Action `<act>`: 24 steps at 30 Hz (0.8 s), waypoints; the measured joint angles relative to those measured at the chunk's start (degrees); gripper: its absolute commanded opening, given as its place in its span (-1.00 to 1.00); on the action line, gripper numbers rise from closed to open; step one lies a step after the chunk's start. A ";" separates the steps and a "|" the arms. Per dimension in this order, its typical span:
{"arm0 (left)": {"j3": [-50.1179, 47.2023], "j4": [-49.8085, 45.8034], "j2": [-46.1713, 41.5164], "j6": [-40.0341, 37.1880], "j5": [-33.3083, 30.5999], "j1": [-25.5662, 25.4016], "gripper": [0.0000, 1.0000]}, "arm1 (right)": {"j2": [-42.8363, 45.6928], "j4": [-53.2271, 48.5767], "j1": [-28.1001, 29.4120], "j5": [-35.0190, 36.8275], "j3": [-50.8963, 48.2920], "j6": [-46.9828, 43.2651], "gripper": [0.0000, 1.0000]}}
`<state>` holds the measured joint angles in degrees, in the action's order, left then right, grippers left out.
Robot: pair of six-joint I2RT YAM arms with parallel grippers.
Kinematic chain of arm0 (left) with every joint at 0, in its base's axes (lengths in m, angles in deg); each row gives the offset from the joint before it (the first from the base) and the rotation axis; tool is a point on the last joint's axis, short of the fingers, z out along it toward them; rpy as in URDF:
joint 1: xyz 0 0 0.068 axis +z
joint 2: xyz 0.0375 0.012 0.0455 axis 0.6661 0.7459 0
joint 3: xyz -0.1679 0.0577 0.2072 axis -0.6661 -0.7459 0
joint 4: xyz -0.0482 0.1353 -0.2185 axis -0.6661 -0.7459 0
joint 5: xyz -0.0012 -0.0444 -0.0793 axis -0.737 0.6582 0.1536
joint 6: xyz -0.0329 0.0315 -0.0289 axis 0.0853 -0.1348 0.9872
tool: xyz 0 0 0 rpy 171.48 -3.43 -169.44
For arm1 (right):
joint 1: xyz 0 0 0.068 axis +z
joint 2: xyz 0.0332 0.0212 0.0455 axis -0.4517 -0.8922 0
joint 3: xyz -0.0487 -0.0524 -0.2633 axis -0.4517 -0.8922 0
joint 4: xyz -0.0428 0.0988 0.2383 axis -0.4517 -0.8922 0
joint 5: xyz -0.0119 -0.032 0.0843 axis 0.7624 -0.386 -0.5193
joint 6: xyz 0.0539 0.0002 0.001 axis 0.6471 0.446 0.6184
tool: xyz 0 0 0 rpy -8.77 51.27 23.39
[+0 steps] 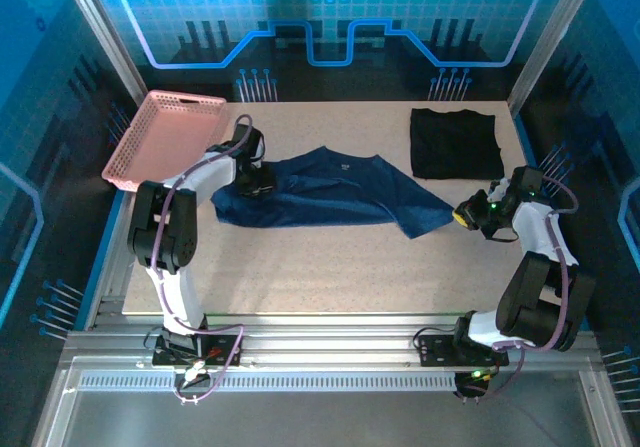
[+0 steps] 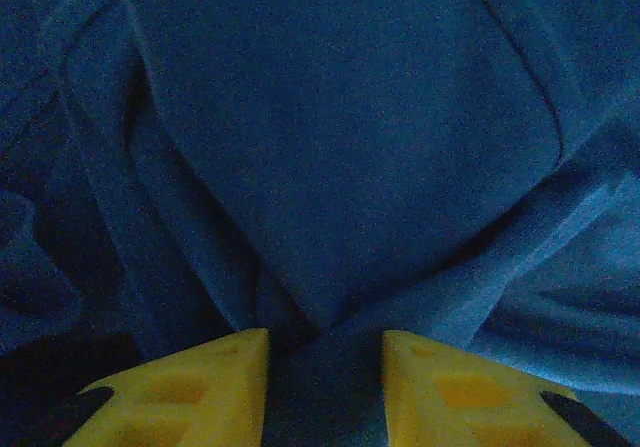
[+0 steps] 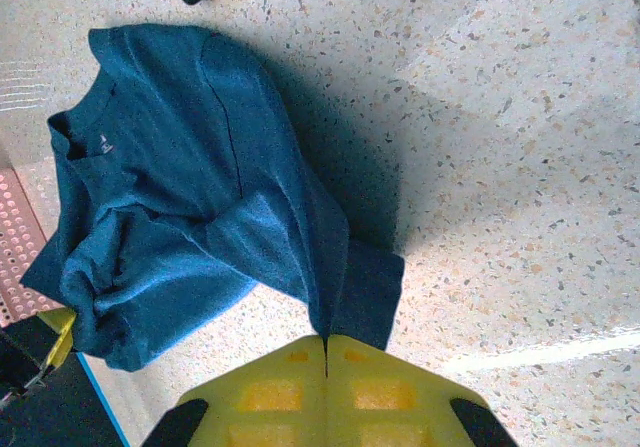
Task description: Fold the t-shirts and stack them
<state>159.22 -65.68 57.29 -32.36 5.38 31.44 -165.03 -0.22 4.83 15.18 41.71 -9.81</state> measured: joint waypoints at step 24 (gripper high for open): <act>-1.60 1.09 -7.48 1.49 5.35 -0.28 -1.00 | -0.02 0.02 0.00 -0.04 0.00 -0.22 -0.91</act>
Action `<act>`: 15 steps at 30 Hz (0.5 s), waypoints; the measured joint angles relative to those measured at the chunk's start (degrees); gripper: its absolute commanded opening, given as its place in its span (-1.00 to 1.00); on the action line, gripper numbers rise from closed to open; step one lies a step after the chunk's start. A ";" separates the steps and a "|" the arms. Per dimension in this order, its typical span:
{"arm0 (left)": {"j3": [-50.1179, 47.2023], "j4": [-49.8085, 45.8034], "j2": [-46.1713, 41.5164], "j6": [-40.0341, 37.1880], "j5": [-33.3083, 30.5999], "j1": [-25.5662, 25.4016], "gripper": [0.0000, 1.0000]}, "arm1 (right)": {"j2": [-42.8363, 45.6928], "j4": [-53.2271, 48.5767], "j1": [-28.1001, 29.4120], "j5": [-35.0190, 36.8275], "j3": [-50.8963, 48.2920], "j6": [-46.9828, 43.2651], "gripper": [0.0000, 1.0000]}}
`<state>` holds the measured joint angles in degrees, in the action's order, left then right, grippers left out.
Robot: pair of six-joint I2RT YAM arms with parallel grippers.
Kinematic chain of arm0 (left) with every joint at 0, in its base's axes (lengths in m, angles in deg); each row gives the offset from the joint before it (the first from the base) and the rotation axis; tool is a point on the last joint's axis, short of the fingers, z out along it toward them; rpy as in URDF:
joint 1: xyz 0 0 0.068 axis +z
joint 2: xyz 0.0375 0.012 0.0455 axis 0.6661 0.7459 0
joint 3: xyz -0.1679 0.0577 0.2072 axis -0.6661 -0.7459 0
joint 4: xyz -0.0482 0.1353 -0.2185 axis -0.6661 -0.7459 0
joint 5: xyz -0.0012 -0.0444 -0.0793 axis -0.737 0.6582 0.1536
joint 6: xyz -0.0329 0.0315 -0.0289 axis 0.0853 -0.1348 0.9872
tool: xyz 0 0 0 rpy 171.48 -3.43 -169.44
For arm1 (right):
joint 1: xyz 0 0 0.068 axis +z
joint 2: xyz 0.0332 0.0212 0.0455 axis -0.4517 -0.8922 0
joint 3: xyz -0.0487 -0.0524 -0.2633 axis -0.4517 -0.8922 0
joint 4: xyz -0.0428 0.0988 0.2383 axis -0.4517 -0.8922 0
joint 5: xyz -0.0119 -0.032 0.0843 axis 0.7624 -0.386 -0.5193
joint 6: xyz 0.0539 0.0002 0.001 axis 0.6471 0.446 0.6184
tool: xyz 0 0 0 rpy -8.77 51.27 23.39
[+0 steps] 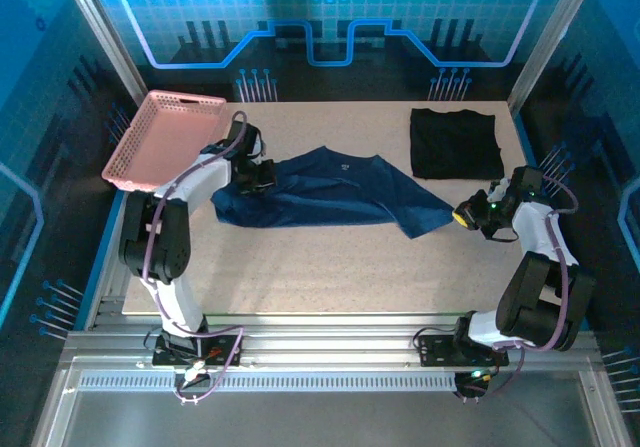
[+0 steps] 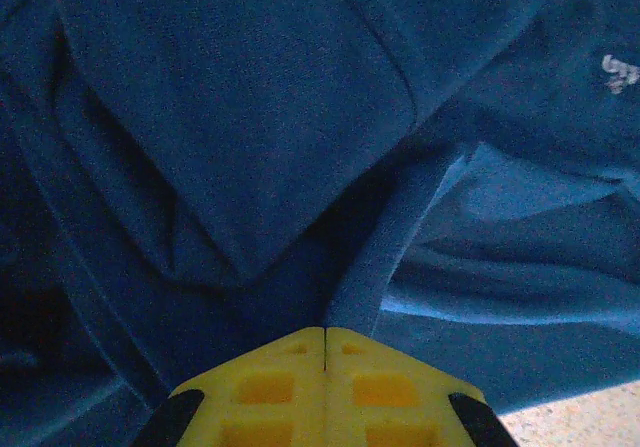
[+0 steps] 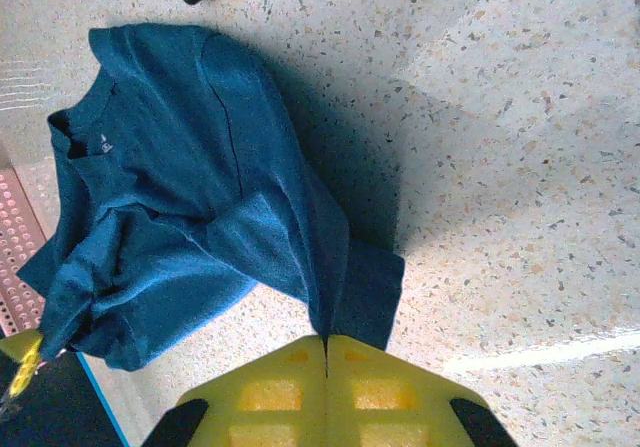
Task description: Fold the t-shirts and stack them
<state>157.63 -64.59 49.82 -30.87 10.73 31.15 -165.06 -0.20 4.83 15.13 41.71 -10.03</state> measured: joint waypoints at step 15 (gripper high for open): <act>-2.58 2.78 -10.47 -1.16 -2.08 0.61 -1.00 | 1.42 -0.04 0.00 -0.17 0.22 -0.22 -0.95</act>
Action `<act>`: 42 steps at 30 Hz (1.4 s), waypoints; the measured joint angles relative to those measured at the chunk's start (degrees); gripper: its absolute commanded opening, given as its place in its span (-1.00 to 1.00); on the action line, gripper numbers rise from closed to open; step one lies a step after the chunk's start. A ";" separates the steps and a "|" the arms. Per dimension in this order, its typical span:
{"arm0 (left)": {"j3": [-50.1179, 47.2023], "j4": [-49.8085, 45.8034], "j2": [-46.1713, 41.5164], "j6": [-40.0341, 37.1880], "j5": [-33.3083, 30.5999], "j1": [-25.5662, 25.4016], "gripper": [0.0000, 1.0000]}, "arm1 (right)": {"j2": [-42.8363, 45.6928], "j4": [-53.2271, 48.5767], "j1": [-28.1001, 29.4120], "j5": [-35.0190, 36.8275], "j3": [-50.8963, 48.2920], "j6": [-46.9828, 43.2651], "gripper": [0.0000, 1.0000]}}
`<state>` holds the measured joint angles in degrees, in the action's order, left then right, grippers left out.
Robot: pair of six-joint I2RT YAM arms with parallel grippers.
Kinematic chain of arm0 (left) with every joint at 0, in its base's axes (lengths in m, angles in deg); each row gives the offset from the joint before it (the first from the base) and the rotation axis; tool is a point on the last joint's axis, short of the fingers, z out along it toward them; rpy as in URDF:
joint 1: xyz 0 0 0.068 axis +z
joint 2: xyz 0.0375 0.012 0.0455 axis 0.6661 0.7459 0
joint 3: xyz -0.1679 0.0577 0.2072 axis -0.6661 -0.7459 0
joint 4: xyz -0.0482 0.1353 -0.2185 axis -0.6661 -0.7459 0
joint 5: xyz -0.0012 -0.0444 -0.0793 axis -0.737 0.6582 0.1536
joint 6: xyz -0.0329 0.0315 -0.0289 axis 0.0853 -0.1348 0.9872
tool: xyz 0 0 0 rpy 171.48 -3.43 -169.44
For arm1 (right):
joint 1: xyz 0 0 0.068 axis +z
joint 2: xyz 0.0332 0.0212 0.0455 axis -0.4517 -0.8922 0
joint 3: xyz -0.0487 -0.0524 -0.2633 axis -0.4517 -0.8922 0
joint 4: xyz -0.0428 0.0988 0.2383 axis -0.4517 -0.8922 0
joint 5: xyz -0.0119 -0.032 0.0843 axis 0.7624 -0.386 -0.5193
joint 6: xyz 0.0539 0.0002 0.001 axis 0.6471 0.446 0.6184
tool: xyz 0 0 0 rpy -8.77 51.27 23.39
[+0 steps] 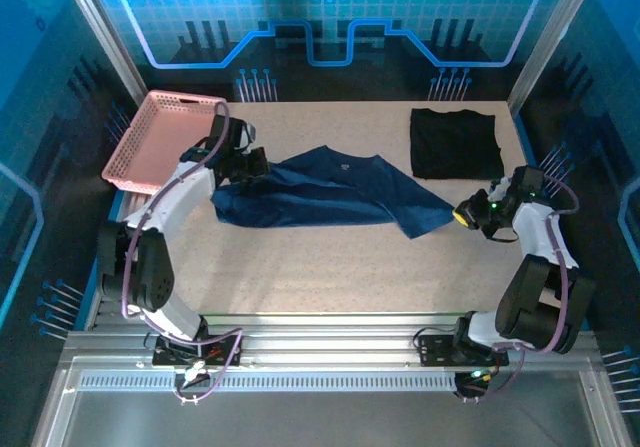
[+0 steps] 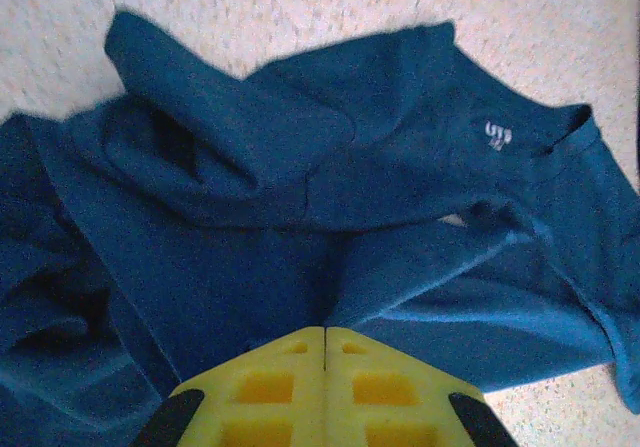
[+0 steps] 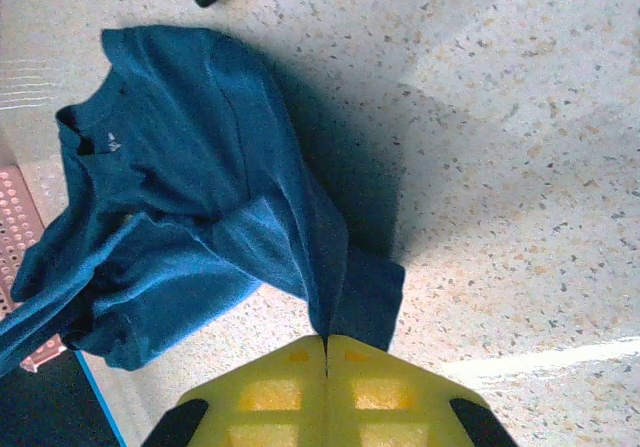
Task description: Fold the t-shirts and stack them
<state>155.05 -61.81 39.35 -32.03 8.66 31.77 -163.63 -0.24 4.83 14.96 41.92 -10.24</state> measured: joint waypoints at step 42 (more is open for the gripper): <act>39.91 -3.65 -21.27 -15.93 -4.90 8.79 -1.00 | 3.39 3.85 -1.57 -12.57 73.68 20.09 -1.00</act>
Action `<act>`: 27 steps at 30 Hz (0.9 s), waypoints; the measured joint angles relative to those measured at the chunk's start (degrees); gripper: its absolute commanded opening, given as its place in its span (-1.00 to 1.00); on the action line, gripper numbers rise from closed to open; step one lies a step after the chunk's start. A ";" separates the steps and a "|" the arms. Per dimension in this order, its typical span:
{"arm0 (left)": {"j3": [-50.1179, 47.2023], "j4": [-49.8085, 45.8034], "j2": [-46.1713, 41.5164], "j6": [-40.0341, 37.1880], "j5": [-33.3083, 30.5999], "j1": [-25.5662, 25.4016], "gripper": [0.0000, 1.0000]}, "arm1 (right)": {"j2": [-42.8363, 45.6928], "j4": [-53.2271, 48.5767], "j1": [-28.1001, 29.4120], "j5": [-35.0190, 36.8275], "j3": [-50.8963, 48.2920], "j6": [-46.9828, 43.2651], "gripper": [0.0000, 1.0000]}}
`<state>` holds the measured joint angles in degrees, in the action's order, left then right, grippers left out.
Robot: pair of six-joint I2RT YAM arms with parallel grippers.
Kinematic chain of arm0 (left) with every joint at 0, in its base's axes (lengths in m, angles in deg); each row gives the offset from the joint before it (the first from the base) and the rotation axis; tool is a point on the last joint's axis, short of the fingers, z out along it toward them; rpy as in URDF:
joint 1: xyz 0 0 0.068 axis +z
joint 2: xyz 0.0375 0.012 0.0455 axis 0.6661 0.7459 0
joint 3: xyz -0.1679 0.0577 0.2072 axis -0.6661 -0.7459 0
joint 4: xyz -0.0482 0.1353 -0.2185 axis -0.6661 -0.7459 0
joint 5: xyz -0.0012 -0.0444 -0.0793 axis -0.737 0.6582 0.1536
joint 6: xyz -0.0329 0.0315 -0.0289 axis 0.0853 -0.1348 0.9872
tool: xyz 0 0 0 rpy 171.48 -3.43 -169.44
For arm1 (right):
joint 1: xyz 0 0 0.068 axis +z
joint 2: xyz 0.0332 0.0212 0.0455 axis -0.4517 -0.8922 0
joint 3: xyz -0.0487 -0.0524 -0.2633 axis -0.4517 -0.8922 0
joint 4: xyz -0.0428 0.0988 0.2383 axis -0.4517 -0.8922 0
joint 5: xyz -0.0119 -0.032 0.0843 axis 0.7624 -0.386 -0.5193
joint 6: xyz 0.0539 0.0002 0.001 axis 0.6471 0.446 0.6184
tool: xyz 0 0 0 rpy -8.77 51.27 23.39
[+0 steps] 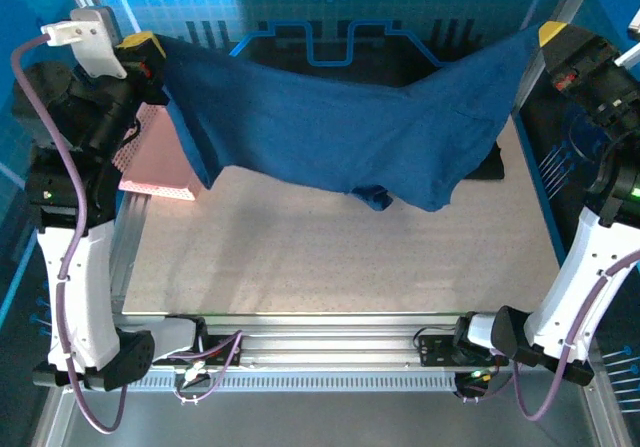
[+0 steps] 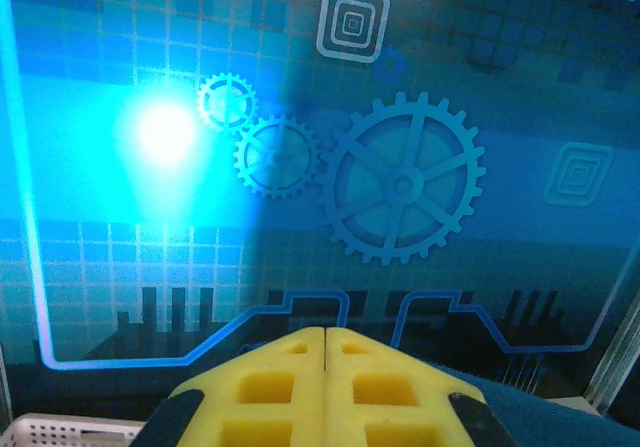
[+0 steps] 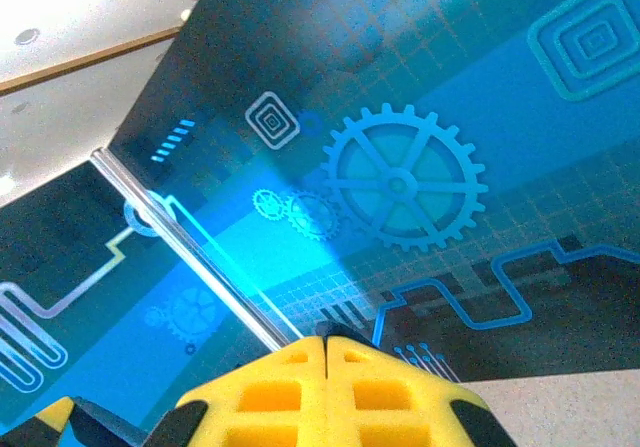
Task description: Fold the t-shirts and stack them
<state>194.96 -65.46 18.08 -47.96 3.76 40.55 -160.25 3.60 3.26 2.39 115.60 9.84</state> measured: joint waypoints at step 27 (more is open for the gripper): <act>5.81 -0.02 -8.61 -1.51 0.72 -0.02 -1.00 | -2.69 -0.90 -2.84 -4.76 21.99 12.24 -1.00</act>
<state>200.77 -65.49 9.47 -49.47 4.48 40.53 -162.94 2.71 0.42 -2.37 137.59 22.08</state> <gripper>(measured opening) 0.053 0.063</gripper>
